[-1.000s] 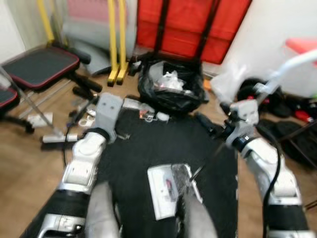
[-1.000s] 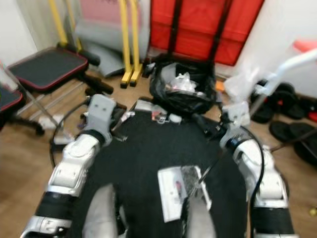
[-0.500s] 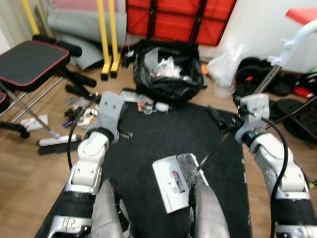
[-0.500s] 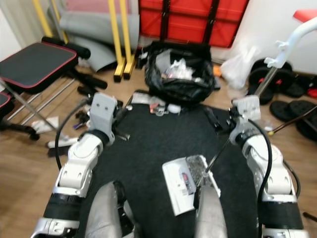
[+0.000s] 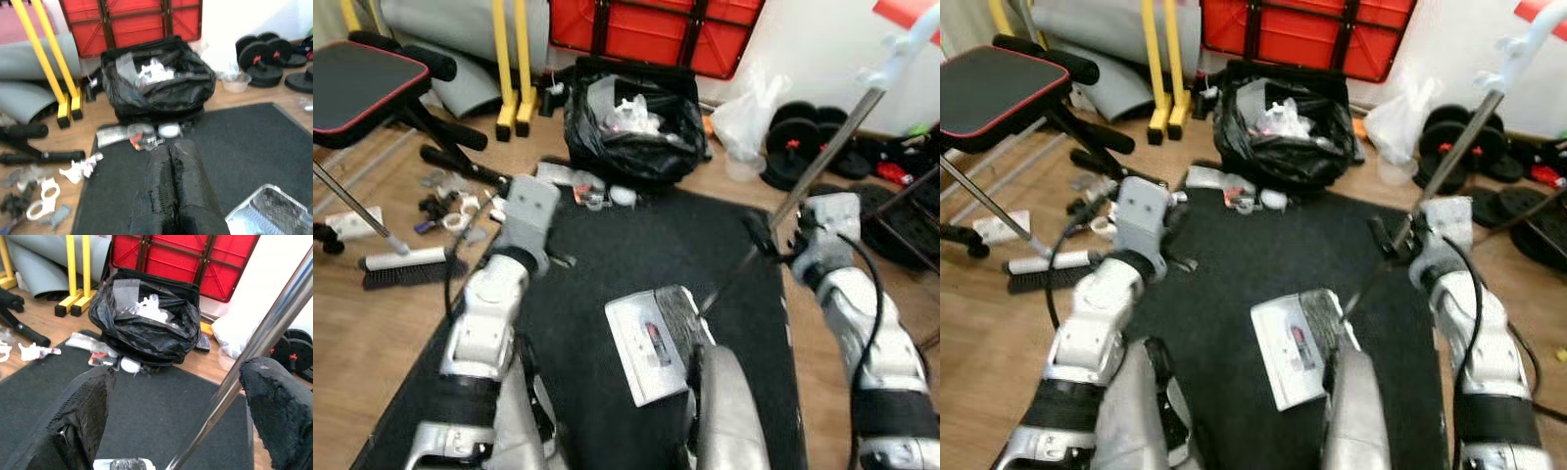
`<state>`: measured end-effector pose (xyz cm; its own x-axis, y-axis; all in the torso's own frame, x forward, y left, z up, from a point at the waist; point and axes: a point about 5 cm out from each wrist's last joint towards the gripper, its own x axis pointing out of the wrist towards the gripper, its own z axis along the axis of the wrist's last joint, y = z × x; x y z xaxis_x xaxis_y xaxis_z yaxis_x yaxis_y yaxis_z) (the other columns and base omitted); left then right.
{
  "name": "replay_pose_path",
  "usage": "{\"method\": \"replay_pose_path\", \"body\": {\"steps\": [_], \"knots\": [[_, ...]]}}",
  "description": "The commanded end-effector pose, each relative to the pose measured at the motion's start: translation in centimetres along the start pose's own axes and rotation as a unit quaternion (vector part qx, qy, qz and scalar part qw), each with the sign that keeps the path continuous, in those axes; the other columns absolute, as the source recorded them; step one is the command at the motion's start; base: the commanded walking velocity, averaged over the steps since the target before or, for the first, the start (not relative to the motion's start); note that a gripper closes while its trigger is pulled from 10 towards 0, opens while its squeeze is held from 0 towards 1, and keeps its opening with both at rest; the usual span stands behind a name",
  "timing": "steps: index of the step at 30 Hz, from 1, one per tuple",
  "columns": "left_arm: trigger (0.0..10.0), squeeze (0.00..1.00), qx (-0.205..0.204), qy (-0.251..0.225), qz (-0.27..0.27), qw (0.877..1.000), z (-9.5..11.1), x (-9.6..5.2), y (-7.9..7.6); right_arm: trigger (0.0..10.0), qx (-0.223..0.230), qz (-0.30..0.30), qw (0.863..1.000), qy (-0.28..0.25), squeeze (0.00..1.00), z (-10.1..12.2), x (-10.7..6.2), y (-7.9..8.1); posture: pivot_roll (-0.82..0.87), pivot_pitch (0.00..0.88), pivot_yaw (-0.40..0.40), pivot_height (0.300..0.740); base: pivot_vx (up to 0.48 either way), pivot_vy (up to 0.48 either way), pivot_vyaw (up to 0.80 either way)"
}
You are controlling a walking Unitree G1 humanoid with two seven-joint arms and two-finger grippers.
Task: Sweep floor
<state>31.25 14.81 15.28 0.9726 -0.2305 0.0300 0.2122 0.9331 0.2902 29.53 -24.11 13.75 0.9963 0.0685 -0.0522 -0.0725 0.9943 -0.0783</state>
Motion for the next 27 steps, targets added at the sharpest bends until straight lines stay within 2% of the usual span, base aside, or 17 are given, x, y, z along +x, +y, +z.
{"method": "replay_pose_path", "body": {"steps": [1,4,6,9,21,27], "knots": [[10.0,0.0,0.007,0.005,0.015,1.0,-0.3,-0.1,-0.3,10.0,-0.003,-0.011,1.0,0.0,0.0,-0.2,-0.2,-0.5,-0.17,0.086,-0.116,0.42,0.0,-0.472,0.0],[10.0,0.0,0.018,0.004,0.01,1.0,-0.2,-0.2,-0.4,10.0,-0.004,-0.008,1.0,-0.006,0.0,-0.1,-0.2,-0.4,-0.17,0.086,-0.116,0.415,0.0,-0.472,0.0],[10.0,0.0,0.018,0.003,0.013,1.0,-0.2,-0.2,-0.5,10.0,-0.002,0.002,0.999,-0.033,0.0,0.5,-0.3,0.0,-0.17,0.086,-0.117,0.415,0.0,-0.48,0.0],[10.0,0.0,-0.002,0.0,0.031,1.0,-0.1,-0.1,-0.3,10.0,0.003,0.0,0.999,-0.041,0.0,0.7,-0.2,0.0,-0.17,0.086,-0.118,0.415,0.0,0.0,0.0],[10.0,0.0,0.006,0.008,0.03,0.999,-0.2,-0.1,-0.2,10.0,-0.02,-0.018,0.999,-0.033,0.0,1.0,0.4,-0.3,-0.17,0.09,-0.121,0.415,0.0,0.0,0.0],[10.0,0.0,0.007,0.009,0.031,0.999,-0.3,-0.2,-0.2,10.0,-0.025,-0.013,0.999,-0.031,0.0,1.0,0.9,-0.1,-0.17,0.096,-0.121,0.395,0.0,0.0,0.0]]}}
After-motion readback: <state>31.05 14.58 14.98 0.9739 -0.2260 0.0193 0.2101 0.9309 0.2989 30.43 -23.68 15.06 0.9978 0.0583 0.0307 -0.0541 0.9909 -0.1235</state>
